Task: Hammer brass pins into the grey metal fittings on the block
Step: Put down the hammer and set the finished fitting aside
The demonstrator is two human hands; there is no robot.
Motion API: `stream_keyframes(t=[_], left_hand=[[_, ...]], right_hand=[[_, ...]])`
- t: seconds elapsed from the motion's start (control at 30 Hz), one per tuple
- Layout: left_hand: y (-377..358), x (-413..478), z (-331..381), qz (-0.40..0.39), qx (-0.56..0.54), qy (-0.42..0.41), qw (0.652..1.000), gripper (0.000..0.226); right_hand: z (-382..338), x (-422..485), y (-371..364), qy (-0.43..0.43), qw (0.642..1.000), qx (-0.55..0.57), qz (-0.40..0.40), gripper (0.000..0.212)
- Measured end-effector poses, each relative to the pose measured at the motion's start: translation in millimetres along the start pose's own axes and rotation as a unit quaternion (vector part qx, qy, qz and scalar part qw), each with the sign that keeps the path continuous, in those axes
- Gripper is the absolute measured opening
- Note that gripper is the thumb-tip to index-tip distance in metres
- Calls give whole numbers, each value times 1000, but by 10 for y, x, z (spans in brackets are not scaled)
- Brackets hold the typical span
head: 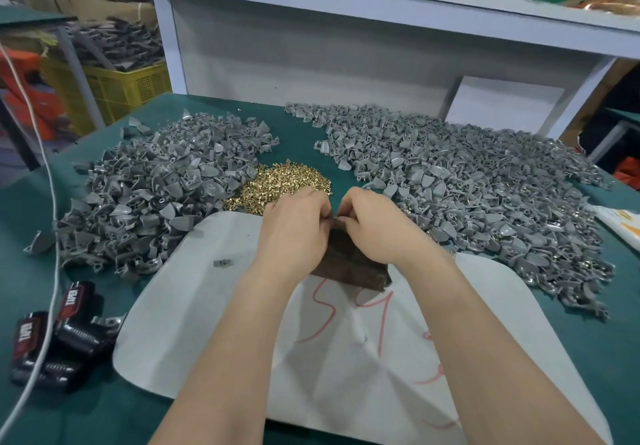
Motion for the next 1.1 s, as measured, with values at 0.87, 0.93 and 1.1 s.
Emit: stream_keyframes(t=[0.87, 0.93, 1.1], left_hand=[[-55, 32, -171, 75, -185, 48, 979, 18], [-55, 37, -166, 81, -195, 52, 976, 18], [-57, 41, -101, 75, -220, 32, 972, 18]], right_hand=[[373, -64, 78, -48, 948, 303, 82, 24], [438, -75, 100, -65, 936, 331, 97, 27], [421, -88, 45, -65, 910, 404, 72, 29]])
Point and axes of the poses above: each hand's wrist, its own x-axis towards the middle knuckle, its own y-axis out of the back of the hand, z = x × y, the point moved 6 cm from there along x, towards the middle knuckle, and after that the axes turned 7 degrees about -y, right-handed, at the moved point
